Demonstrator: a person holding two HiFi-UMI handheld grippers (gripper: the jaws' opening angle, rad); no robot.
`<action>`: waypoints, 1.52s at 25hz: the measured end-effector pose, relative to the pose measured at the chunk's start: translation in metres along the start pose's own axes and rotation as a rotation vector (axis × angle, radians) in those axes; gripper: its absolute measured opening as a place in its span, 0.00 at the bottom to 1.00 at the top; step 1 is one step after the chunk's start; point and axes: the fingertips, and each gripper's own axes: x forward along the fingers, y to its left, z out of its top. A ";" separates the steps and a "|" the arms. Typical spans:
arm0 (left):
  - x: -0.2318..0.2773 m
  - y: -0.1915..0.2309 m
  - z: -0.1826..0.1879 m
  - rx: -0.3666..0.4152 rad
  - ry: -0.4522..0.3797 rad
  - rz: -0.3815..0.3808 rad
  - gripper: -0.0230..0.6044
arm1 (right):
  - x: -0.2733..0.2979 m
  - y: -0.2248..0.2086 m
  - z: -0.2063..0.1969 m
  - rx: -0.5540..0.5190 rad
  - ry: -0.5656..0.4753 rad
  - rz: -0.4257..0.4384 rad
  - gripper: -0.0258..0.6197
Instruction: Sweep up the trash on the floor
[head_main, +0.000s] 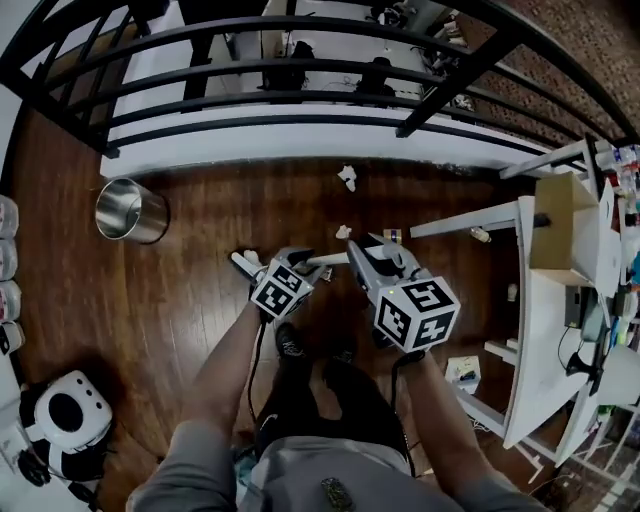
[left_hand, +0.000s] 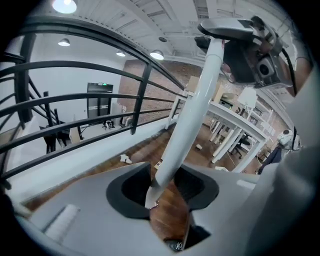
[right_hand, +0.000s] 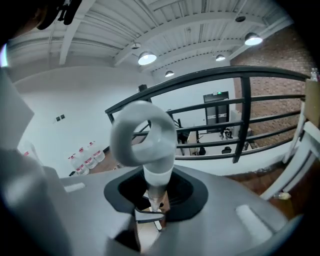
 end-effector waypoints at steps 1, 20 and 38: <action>0.012 -0.009 0.010 0.021 0.004 -0.030 0.27 | -0.010 -0.015 0.002 0.017 -0.011 -0.033 0.17; 0.188 -0.181 0.129 0.363 0.184 -0.321 0.25 | -0.189 -0.241 -0.007 0.274 -0.211 -0.269 0.17; 0.260 -0.358 0.224 0.689 0.128 -0.638 0.25 | -0.370 -0.304 -0.002 0.310 -0.431 -0.647 0.17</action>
